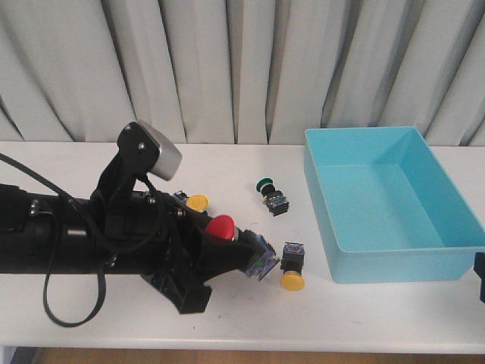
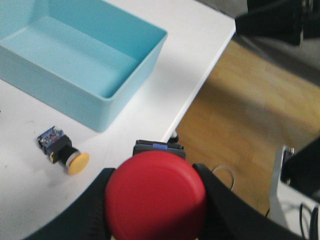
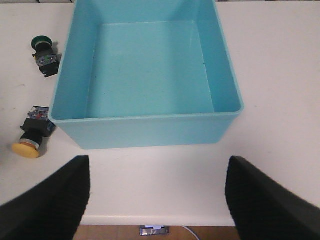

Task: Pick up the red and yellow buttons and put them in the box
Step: 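Bring the red button toward the right gripper and hand it over, then carry the red button with the right gripper over the blue box, then lower the red button into the box and open the right gripper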

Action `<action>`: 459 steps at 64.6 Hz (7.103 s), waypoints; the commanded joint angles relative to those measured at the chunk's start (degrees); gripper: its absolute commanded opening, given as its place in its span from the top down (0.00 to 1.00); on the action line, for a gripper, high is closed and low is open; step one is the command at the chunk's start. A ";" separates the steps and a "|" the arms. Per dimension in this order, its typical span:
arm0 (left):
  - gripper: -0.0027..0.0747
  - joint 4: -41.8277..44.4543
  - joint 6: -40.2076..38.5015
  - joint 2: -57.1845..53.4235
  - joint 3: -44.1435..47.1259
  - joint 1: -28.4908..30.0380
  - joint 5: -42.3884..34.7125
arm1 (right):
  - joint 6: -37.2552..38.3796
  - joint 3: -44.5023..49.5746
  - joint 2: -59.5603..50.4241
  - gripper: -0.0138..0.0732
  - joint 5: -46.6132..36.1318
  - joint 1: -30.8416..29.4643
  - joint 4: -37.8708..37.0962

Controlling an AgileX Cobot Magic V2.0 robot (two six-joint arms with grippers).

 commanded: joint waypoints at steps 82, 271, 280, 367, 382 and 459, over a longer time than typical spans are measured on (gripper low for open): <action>0.80 -14.63 -0.23 -0.75 -1.55 -0.11 -4.53 | -68.43 -2.05 28.72 0.22 -55.35 51.78 28.04; 0.29 20.36 2.76 -0.75 -1.55 -0.11 -5.40 | -109.96 -14.57 38.62 0.56 -25.56 0.58 103.15; 0.29 20.36 2.76 -0.75 -1.55 -0.11 -5.40 | -111.20 -14.57 41.03 0.56 -22.67 -1.00 103.15; 0.29 20.36 2.81 -0.75 -1.55 -0.11 -5.12 | -6.00 -24.15 51.18 0.56 -11.78 -1.05 -0.36; 0.29 20.36 2.81 -0.75 -1.55 -0.11 -5.12 | -6.28 -33.41 60.18 0.56 -3.46 -1.17 -2.26; 0.29 20.36 2.81 -0.75 -1.55 -0.11 -5.12 | -5.16 -30.29 43.90 0.36 0.59 -0.68 -0.28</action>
